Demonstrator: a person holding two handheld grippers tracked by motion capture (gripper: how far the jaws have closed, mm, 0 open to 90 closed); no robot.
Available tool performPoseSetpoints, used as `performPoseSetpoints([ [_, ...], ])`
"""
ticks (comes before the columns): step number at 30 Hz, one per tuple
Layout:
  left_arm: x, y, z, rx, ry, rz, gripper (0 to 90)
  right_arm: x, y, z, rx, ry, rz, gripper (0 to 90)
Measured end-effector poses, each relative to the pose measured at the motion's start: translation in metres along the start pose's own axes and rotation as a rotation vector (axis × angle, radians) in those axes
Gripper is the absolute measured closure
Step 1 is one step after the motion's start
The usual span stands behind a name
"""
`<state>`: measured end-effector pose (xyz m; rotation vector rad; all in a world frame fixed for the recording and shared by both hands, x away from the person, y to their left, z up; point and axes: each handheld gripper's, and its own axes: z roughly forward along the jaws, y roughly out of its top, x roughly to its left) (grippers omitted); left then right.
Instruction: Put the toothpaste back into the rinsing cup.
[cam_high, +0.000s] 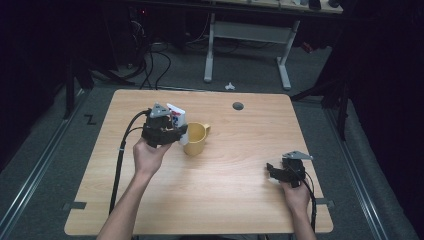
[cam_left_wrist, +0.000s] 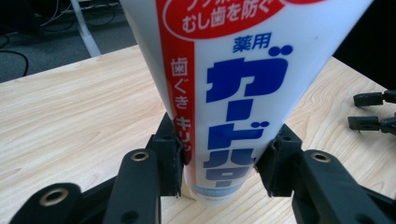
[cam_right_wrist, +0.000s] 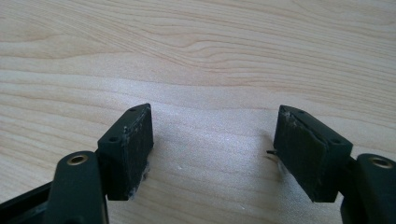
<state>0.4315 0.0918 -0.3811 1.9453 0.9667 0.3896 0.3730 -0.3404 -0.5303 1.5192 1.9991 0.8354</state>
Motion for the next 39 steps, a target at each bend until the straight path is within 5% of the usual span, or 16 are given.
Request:
performPoseSetpoints([
  [17,-0.008,0.013,0.018,-0.003,-0.015,0.017,57.6,0.0,0.0,0.0,0.002,-0.001,0.0,28.4],
  [39,0.0,0.012,0.04,-0.006,0.03,-0.011,57.3,0.0,0.0,0.0,0.001,-0.001,0.0,28.5],
])
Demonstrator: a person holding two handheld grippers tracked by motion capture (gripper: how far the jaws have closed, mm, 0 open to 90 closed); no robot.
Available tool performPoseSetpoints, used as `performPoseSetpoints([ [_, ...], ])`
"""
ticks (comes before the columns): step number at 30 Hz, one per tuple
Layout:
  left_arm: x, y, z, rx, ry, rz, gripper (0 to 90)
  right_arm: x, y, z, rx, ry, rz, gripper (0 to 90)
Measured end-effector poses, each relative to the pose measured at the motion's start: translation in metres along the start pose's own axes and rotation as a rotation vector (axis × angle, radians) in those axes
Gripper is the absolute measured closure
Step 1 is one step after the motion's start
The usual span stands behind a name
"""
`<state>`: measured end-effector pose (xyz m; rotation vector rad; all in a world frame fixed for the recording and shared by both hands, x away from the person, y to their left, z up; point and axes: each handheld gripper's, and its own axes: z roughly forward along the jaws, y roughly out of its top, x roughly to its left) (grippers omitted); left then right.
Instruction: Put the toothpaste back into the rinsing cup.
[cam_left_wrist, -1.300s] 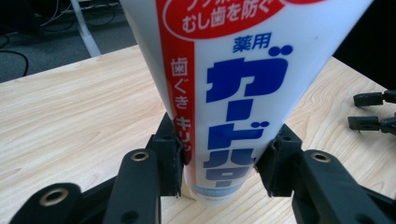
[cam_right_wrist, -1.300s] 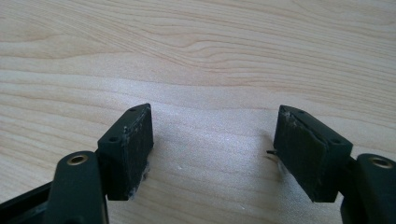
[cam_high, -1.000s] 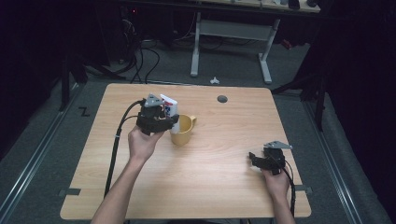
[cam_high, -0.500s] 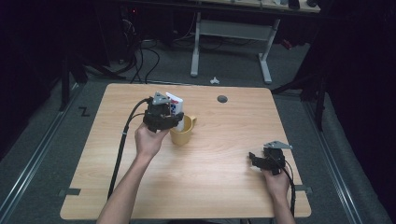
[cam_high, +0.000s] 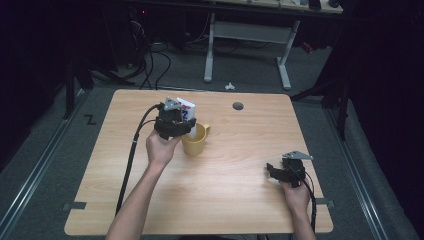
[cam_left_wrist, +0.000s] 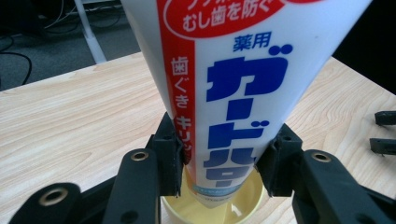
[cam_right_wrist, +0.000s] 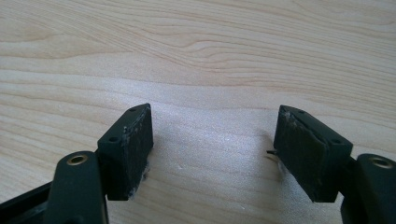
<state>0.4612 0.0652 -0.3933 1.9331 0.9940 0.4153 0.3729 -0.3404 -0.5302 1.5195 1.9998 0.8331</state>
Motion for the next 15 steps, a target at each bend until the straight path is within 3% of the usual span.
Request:
performPoseSetpoints([
  [15,-0.003,-0.004,0.014,0.022,0.025,0.012,56.9,0.0,0.0,0.0,0.0,0.003,-0.002,28.5],
])
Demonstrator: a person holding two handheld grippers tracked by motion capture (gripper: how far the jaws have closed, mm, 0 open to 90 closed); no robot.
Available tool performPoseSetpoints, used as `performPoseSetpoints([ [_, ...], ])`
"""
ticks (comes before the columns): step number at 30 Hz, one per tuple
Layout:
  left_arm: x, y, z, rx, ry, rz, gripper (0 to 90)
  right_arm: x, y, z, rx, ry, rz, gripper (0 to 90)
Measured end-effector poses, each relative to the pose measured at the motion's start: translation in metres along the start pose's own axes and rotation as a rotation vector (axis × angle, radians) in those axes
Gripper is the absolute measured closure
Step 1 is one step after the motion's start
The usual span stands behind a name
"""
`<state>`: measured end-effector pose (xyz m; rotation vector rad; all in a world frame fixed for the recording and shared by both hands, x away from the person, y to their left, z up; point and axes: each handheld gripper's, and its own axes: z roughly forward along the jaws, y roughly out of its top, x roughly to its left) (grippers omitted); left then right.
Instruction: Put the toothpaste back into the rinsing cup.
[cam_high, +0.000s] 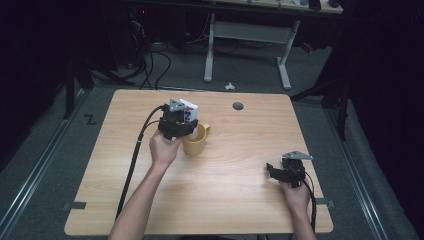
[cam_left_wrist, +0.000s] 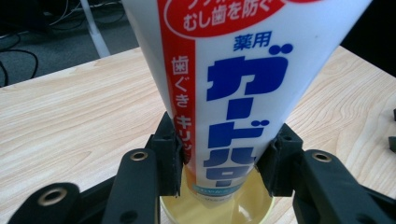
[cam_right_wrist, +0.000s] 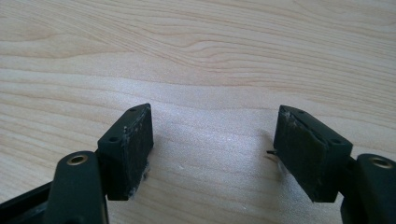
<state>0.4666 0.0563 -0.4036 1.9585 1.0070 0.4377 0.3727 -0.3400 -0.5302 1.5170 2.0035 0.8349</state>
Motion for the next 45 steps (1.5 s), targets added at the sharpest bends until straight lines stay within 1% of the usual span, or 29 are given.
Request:
performPoseSetpoints([
  [7,-0.002,-0.003,0.007,0.012,0.012,0.013,56.8,0.0,0.0,0.0,0.0,0.001,-0.002,28.5],
  [20,-0.001,-0.01,0.013,0.019,0.018,-0.001,56.5,0.0,0.0,0.0,0.0,0.002,-0.002,28.5],
  [32,-0.005,-0.014,0.023,0.042,0.021,0.019,56.4,0.0,0.0,0.0,0.0,0.002,-0.002,28.5],
  [45,-0.003,-0.021,0.029,0.048,0.02,0.003,56.0,0.0,0.0,0.0,0.0,0.002,-0.002,28.5],
])
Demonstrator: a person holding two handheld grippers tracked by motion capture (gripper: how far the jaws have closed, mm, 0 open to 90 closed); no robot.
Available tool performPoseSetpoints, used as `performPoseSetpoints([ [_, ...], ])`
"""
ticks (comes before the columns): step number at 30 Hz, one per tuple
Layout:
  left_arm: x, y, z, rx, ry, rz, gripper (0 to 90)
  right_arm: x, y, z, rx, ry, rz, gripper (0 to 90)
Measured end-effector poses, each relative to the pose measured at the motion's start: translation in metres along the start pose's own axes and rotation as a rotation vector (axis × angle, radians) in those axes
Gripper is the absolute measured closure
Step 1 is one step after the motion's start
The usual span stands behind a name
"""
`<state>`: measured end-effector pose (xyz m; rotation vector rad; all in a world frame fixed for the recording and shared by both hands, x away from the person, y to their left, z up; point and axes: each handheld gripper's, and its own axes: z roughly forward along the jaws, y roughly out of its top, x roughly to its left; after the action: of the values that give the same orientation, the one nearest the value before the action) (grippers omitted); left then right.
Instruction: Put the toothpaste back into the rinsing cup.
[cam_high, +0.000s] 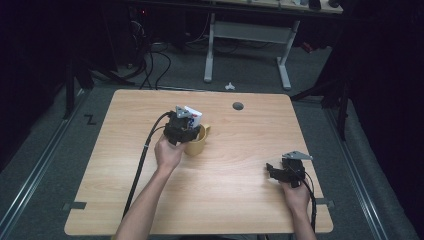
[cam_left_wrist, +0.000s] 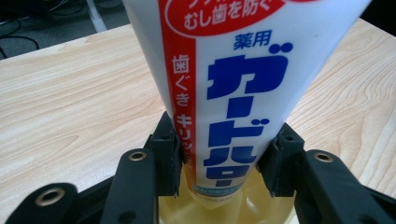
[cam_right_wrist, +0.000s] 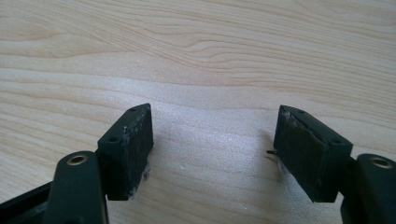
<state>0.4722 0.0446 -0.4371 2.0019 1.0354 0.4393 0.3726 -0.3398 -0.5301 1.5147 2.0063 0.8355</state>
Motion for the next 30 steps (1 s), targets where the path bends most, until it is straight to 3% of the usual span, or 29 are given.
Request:
performPoseSetpoints([
  [15,-0.003,-0.005,0.007,0.016,0.007,0.012,55.2,0.0,0.0,0.0,0.0,0.0,0.0,28.5],
  [22,-0.004,-0.007,0.011,0.028,0.03,0.028,54.9,0.0,0.0,0.0,0.0,0.0,0.0,28.5],
  [30,-0.002,-0.011,0.013,0.029,0.038,0.019,54.3,0.0,0.0,0.0,0.0,0.0,0.0,28.5],
])
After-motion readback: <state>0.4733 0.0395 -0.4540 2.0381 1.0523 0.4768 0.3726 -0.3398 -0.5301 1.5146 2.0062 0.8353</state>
